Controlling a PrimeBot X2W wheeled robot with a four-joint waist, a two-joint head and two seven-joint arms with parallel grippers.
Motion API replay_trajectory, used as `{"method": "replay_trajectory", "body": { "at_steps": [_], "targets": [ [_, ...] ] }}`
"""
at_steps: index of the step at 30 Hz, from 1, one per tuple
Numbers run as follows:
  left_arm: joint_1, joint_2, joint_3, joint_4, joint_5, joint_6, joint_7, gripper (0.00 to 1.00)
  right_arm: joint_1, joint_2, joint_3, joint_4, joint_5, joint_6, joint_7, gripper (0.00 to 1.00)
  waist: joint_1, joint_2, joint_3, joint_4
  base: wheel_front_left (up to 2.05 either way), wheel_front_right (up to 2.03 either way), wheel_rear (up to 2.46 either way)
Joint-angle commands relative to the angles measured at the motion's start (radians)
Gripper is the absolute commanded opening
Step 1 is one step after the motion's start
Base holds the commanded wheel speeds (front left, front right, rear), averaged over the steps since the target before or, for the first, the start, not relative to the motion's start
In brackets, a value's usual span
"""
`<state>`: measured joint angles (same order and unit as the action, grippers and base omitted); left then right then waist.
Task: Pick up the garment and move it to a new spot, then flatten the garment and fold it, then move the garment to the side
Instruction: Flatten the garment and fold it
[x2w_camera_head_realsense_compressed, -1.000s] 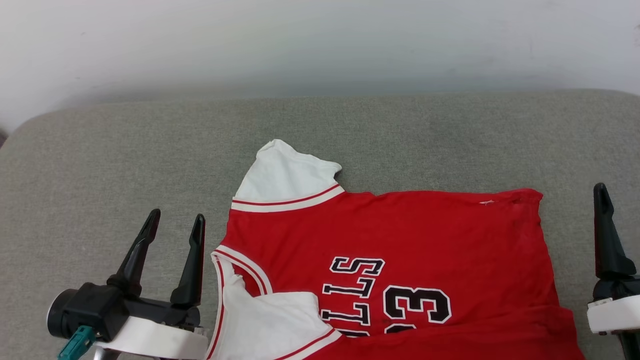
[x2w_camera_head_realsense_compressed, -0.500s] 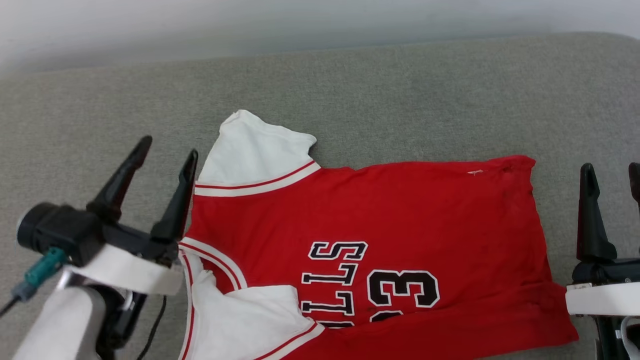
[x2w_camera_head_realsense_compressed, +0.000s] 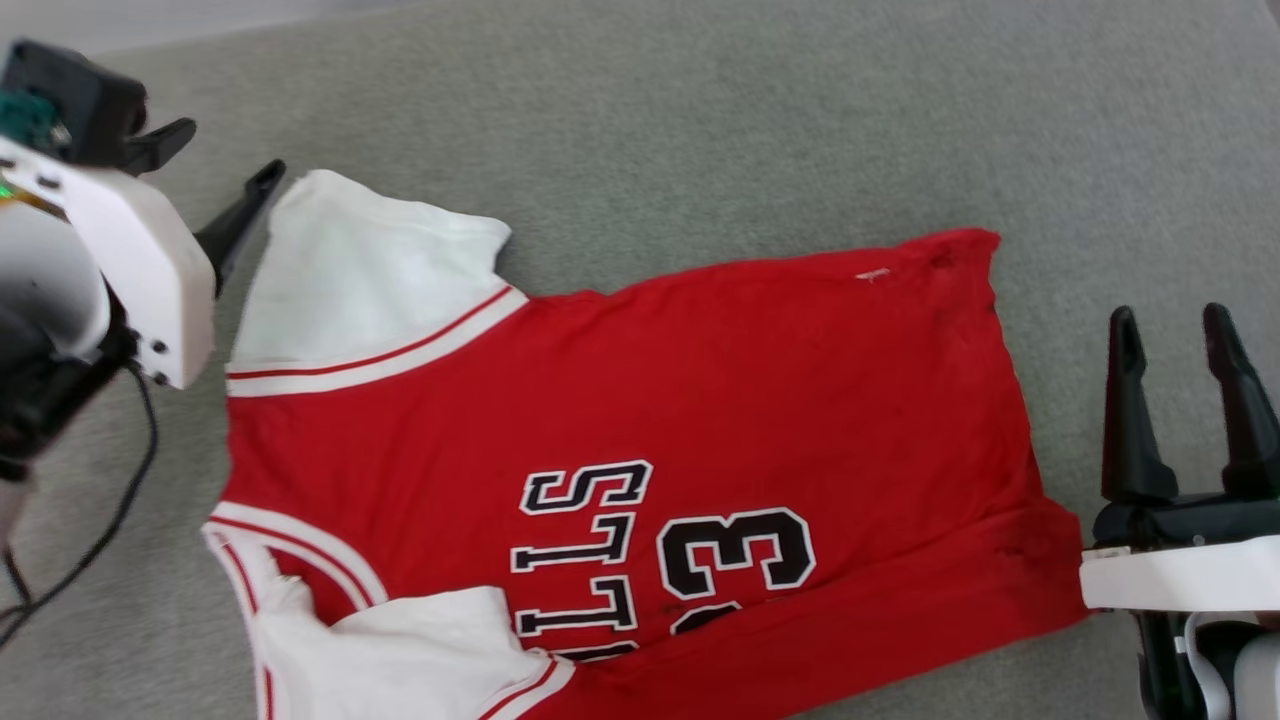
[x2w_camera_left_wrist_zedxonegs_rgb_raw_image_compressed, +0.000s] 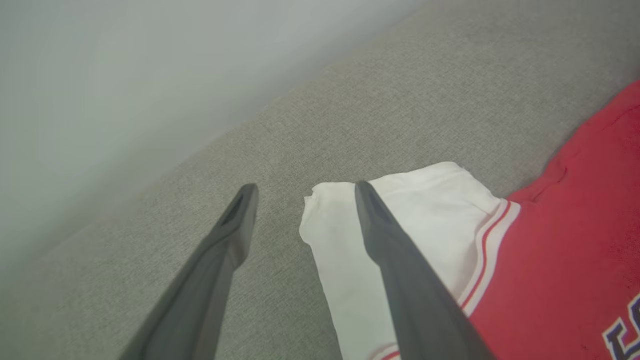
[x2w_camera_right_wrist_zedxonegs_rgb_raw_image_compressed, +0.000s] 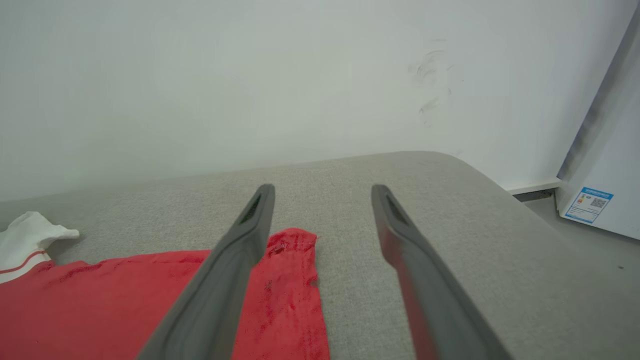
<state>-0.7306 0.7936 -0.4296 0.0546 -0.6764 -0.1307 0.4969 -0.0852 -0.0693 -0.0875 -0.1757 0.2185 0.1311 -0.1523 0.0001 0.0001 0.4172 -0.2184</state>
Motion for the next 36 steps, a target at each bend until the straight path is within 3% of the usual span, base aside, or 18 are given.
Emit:
{"method": "replay_trajectory", "body": {
  "at_steps": [1, 9, 20, 21, 22, 23, 31, 36],
  "targets": [
    [-0.022, 0.007, -0.003, 0.010, -0.029, 0.001, 0.034, 1.00, -0.018, 0.007, 0.003, 0.006, 0.000, -0.001, -0.010, 1.00, -0.0001, -0.0001, 0.041, -0.040, 0.00, 0.00, 0.00],
    [-0.124, 0.091, -0.061, 0.071, -0.177, 0.001, 0.340, 1.00, -0.032, 0.019, 0.045, 0.071, 0.022, -0.001, -0.045, 1.00, -0.0001, -0.0001, 0.097, -0.098, 0.00, 0.00, 0.00],
    [-0.152, 0.123, -0.072, 0.123, -0.172, 0.012, 0.390, 1.00, -0.055, 0.021, 0.044, 0.118, 0.056, -0.001, -0.070, 1.00, -0.0001, -0.0001, 0.140, -0.140, 0.00, 0.00, 0.00],
    [-0.150, 0.123, -0.075, 0.127, -0.173, 0.011, 0.394, 0.95, -0.057, 0.021, 0.042, 0.118, 0.057, -0.001, -0.071, 1.00, -0.0001, -0.0001, 0.143, -0.140, 0.00, 0.00, 0.00],
    [-0.147, 0.120, -0.079, 0.131, -0.174, 0.011, 0.397, 0.44, -0.059, 0.021, 0.040, 0.119, 0.058, -0.001, -0.072, 1.00, -0.0001, -0.0001, 0.145, -0.139, 0.00, 0.00, 0.00],
    [-0.146, 0.118, -0.084, 0.132, -0.174, 0.011, 0.395, 0.00, -0.061, 0.021, 0.040, 0.119, 0.059, -0.001, -0.072, 1.00, -0.0001, -0.0001, 0.146, -0.138, 0.00, 0.00, 0.00],
    [-0.154, 0.079, -0.106, 0.119, -0.152, 0.003, 0.261, 0.00, -0.064, -0.006, 0.032, 0.101, 0.022, -0.001, -0.025, 1.00, -0.0001, -0.0001, 0.103, -0.090, 0.00, 0.00, 0.00],
    [-0.142, 0.059, -0.137, 0.078, -0.133, 0.001, 0.169, 0.00, -0.048, -0.065, 0.013, 0.060, 0.010, -0.001, 0.095, 1.00, -0.0001, -0.0001, 0.037, -0.038, 0.00, 0.00, 0.00]
  ]
}}
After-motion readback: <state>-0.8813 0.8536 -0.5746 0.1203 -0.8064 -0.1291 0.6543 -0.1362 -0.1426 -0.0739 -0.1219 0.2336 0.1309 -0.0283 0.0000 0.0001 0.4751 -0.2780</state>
